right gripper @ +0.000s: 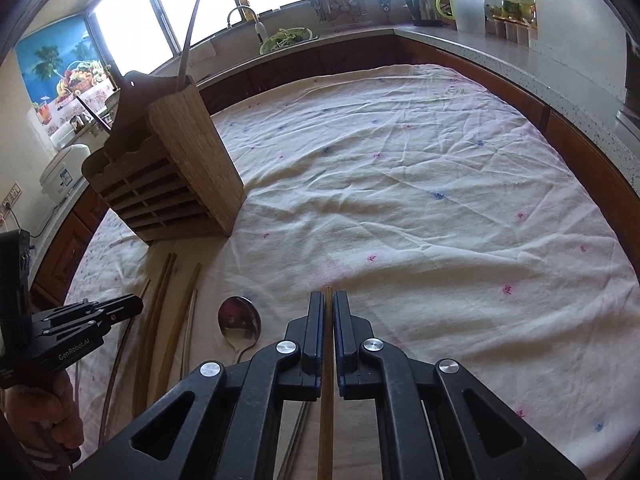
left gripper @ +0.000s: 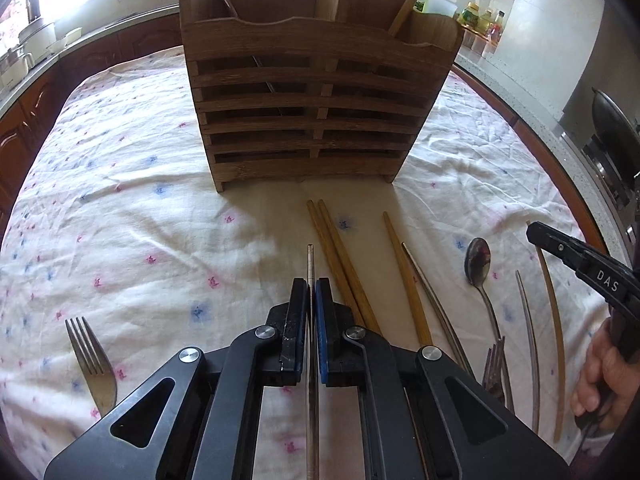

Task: Organize utensils
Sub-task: 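Lift both chopsticks and carry them above the wooden holder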

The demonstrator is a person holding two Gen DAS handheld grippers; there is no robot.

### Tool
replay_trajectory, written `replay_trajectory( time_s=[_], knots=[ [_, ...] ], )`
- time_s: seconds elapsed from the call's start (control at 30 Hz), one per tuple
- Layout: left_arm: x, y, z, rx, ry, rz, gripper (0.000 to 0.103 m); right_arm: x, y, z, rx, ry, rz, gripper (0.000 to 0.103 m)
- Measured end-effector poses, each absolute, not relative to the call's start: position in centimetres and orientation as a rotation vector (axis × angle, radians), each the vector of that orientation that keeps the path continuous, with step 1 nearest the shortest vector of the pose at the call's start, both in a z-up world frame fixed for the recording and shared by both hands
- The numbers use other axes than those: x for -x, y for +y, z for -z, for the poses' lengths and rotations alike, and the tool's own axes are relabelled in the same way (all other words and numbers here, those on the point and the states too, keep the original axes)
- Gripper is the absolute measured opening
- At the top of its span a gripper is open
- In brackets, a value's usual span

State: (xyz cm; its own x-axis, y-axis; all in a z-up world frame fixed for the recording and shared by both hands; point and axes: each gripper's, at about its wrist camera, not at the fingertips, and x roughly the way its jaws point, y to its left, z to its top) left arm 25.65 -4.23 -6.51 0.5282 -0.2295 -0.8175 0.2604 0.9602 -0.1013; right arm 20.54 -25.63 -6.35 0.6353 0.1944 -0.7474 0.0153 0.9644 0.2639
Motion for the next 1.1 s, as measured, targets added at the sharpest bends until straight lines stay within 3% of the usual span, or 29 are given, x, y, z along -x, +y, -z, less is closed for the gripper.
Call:
replay_trajectory(
  time_s=[0.6,1.1],
  knots=[
    [-17.2,0.2,-4.4,0.109,0.699,0.385,0.004,-15.2,-24.2,-5.0,-0.279,0.612,-0.21,0.004],
    [-15.5,2.0,-7.4,0.148,0.594,0.391,0.004,-14.2,-23.1,-9.3,-0.274,0.487,-0.233,0.004]
  ],
)
